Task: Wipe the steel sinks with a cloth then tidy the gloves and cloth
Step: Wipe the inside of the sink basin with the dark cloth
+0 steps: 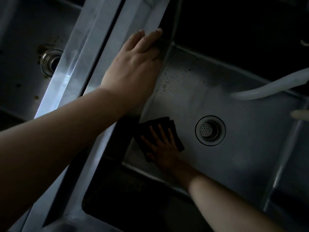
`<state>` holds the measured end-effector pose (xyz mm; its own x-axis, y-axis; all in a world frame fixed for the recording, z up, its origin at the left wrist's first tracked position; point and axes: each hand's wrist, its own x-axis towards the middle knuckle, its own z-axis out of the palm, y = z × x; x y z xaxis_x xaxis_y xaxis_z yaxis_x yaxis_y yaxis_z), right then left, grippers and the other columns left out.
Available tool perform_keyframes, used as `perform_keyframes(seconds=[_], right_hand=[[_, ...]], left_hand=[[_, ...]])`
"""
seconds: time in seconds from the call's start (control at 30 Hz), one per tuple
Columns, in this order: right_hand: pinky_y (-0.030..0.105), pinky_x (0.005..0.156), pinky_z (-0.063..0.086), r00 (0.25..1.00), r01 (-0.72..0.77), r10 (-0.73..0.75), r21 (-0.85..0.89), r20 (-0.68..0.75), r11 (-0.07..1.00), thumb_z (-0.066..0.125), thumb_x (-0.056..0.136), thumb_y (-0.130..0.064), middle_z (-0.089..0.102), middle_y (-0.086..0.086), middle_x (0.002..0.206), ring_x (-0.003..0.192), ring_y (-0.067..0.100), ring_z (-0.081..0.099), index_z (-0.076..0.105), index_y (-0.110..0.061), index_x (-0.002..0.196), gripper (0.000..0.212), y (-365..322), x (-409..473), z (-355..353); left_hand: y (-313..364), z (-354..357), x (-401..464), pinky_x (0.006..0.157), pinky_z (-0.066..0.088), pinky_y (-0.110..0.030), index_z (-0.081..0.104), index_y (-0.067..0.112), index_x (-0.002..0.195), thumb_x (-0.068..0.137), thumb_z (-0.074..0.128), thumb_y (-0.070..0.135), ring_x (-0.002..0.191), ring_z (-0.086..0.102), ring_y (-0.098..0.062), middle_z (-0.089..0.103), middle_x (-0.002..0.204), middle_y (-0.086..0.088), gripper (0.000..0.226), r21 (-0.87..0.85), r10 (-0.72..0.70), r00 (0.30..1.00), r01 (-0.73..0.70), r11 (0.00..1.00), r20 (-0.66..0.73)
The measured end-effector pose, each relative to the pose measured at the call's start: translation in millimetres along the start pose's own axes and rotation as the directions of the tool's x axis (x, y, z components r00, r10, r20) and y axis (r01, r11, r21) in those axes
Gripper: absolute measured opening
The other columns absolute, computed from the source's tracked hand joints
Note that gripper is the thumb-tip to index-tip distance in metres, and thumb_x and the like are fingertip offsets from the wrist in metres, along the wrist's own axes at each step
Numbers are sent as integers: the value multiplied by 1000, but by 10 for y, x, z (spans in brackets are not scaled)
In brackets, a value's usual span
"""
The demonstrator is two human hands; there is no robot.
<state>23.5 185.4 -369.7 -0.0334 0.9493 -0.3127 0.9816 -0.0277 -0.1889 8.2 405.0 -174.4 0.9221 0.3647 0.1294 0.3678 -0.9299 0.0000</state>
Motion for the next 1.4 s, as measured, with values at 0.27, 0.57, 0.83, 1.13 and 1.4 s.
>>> perform_keyframes(seconds=[0.27,0.57,0.83,1.13,1.4], right_hand=[[50,103,-29,949,-311,314,113,-14,944,29,95,-54,-11,6,158,140,32,-22,-6,-31,148,67,489,1039,-247],[50,108,-20,889,-442,451,104,-87,891,23,96,-55,-8,4,159,144,30,-14,-7,-26,149,68,1335,1840,-612],[51,107,-20,861,-484,495,109,-119,868,23,93,-57,-1,-2,159,145,24,-11,1,-35,149,64,1762,1674,-706],[45,108,-21,664,-719,741,186,-102,670,30,97,-47,-7,5,159,144,29,-13,0,-29,151,64,2241,512,-659],[56,113,-9,470,-865,882,209,25,456,26,92,-57,-8,11,158,144,31,-10,-8,-28,149,73,2114,92,-611]], left_hand=[[-19,47,10,111,28,-49,67,6,103,92,43,15,138,33,-30,64,120,-11,28,15,15,1000,-15,1000,-13],[-23,34,20,115,20,-44,68,12,101,96,34,21,141,28,-29,63,120,-9,36,47,21,999,-23,999,44],[-19,43,20,110,30,-50,68,7,96,92,44,15,138,33,-31,65,116,-11,26,76,48,999,-48,996,9],[21,13,5,111,28,-49,69,7,87,91,46,10,138,33,-33,68,102,-12,23,83,50,999,-51,995,11],[33,-33,3,108,31,-55,69,7,84,86,56,10,136,35,-36,68,98,-12,13,71,65,997,-67,995,31]])
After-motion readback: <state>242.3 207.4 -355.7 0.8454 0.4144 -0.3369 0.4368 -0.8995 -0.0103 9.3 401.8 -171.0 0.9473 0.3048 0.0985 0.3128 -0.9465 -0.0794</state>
